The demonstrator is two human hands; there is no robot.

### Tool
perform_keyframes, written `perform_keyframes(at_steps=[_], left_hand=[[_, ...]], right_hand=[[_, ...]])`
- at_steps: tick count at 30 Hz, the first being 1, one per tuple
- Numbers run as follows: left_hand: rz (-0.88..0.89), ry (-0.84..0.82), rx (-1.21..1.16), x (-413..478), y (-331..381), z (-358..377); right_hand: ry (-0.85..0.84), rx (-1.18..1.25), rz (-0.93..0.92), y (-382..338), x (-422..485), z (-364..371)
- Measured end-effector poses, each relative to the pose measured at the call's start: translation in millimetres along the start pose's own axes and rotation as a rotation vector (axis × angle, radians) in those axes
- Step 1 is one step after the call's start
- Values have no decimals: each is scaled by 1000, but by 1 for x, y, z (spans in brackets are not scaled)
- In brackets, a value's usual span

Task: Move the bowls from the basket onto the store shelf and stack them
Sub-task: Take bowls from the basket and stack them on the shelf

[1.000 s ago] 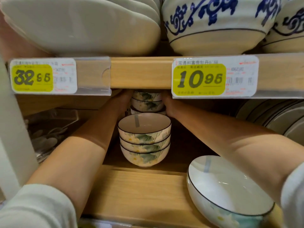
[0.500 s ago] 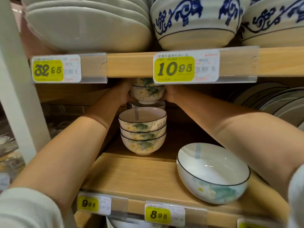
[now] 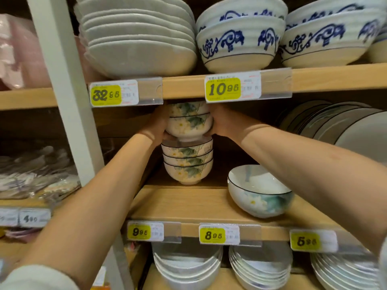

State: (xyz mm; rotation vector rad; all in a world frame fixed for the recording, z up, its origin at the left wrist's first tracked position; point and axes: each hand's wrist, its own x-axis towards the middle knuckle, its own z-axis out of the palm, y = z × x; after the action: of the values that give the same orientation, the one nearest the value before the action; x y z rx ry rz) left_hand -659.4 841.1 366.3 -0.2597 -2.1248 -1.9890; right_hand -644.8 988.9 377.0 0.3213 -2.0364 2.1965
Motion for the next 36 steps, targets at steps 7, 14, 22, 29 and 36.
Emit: perform_keyframes(at_steps=[7, 14, 22, 29, 36], left_hand=[[-47, 36, -1, -32, 15, -4], [-42, 18, -22, -62, 15, -11], [-89, 32, -19, -95, 2, -31], [-41, 60, -74, -127, -25, -49], [-98, 2, 40, -152, -59, -44]], right_hand=[[94, 19, 10, -5, -38, 16], [246, 136, 12, -13, -76, 32], [307, 105, 95, -2, -105, 53], [306, 96, 70, 25, -126, 62], [346, 114, 175, 72, -142, 55]])
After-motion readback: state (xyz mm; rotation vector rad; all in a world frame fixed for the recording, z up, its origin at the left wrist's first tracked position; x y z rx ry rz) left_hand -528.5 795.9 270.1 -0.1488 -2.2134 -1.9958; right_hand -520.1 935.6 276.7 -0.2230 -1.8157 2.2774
